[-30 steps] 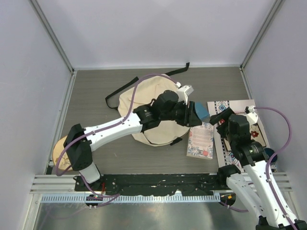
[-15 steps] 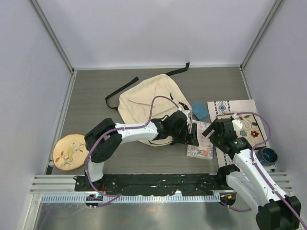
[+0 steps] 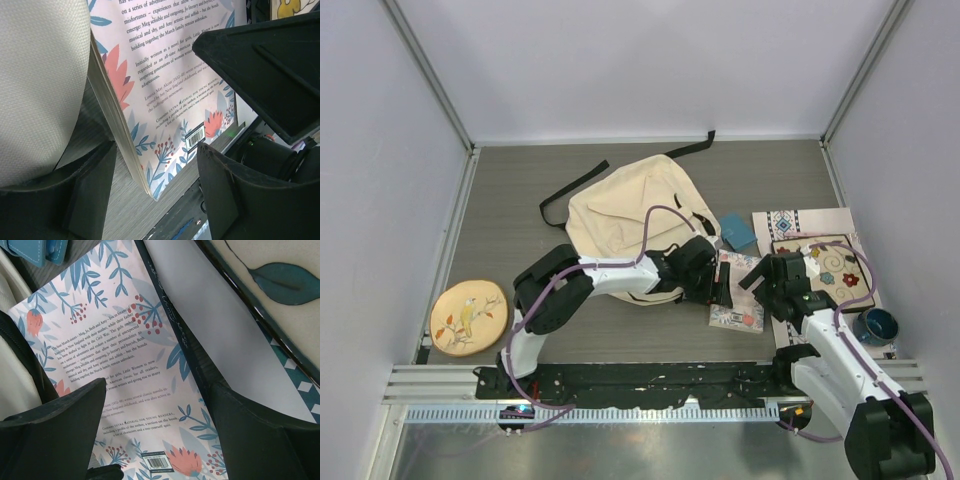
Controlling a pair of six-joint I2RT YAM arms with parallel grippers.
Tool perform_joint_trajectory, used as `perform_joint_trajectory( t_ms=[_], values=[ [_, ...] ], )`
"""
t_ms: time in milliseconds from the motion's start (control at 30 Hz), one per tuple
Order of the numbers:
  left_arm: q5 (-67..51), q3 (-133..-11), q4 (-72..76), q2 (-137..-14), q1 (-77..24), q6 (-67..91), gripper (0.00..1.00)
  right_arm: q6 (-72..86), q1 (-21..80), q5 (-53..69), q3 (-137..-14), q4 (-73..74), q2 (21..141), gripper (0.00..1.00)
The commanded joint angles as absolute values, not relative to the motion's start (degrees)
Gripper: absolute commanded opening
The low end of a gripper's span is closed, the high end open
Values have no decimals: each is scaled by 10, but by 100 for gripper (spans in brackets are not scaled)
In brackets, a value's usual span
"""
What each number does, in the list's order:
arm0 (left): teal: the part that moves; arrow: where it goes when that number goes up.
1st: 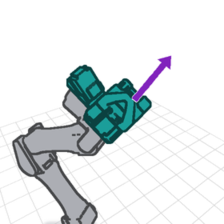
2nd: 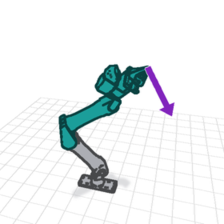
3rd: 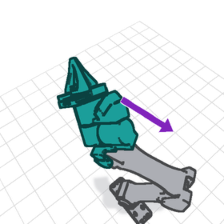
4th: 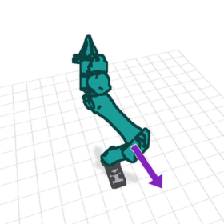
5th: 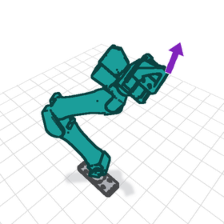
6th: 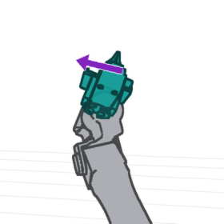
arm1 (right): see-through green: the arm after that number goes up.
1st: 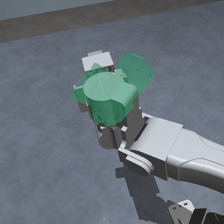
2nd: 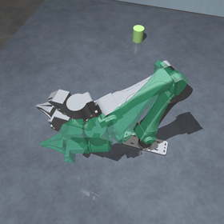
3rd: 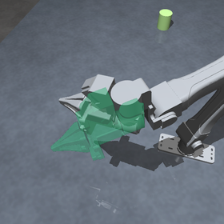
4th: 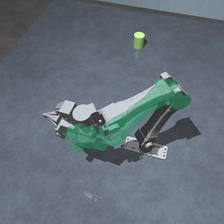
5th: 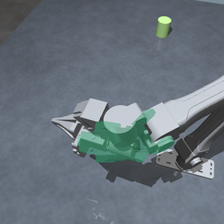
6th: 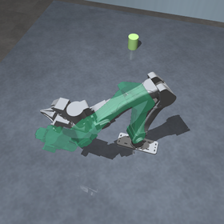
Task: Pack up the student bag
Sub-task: Pick up the book from the center of the board.
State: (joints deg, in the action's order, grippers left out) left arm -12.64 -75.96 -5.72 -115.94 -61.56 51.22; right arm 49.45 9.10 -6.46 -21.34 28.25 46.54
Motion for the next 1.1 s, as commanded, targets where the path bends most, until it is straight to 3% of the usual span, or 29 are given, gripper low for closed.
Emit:
perform_joint_trajectory(
  t_ms=[0,100,267,367,433,500,533,600,700,833,900,1067],
  values=[
    [-127,-779,-28,-1152,-619,521,67,484,87,-23,-207,233,460,90],
    [-135,-779,-16,-1143,-619,522,65,493,86,-13,-201,225,456,89],
    [-142,-783,-6,-1133,-619,527,52,506,86,18,-192,212,454,89],
    [-142,-786,-6,-1129,-619,526,41,509,87,23,-188,211,451,90],
    [-145,-786,-3,-1128,-619,526,28,507,86,25,-188,211,449,90],
    [-148,-787,-3,-1129,-619,530,27,507,87,27,-186,211,447,89],
    [-149,-786,-3,-1129,-619,531,22,507,86,28,-187,210,446,90],
    [-151,-780,19,-1126,-619,535,25,507,86,30,-185,210,446,90],
    [-155,-779,28,-1124,-619,539,45,507,87,33,-184,208,446,90],
    [-165,-774,50,-1127,-619,549,53,507,87,36,-183,208,443,90],
    [-169,-774,54,-1129,-619,551,53,507,87,38,-183,208,442,89],
    [-181,-768,78,-1131,-619,558,30,505,87,40,-180,208,441,90]
  ],
)
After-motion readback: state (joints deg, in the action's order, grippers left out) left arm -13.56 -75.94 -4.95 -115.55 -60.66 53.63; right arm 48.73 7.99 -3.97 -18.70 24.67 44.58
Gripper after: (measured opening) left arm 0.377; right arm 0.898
